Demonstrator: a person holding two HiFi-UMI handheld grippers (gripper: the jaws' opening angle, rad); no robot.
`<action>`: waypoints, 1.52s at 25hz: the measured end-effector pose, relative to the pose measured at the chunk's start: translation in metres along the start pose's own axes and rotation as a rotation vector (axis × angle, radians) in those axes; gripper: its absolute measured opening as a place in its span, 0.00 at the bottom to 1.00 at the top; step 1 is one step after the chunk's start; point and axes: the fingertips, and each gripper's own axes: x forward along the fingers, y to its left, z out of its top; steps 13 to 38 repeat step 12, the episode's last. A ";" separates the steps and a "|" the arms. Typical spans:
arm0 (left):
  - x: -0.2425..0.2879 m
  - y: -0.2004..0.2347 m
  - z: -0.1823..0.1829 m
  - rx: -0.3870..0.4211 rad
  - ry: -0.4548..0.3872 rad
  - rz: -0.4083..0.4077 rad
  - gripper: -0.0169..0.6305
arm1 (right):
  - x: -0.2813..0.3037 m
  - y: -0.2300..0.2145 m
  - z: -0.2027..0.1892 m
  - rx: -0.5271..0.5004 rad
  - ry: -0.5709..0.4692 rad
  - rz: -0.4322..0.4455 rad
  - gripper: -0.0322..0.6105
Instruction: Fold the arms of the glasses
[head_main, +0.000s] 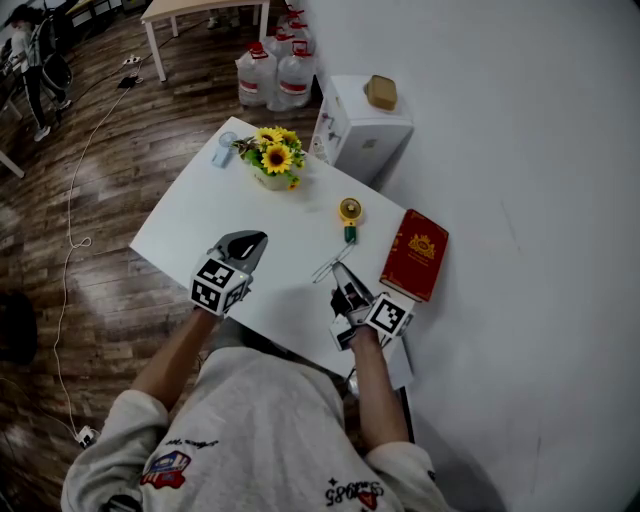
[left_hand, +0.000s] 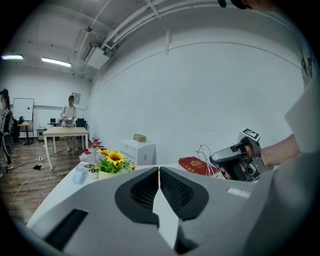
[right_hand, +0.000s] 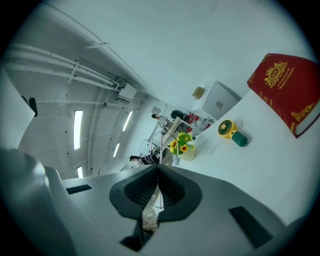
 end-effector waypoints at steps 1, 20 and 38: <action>0.000 0.000 0.000 0.000 0.001 0.000 0.05 | 0.000 0.000 0.000 0.003 -0.002 0.001 0.07; 0.000 0.000 -0.002 -0.006 0.006 -0.012 0.05 | 0.002 0.007 0.000 -0.010 -0.002 0.012 0.07; 0.000 0.000 -0.002 -0.006 0.006 -0.012 0.05 | 0.002 0.007 0.000 -0.010 -0.002 0.012 0.07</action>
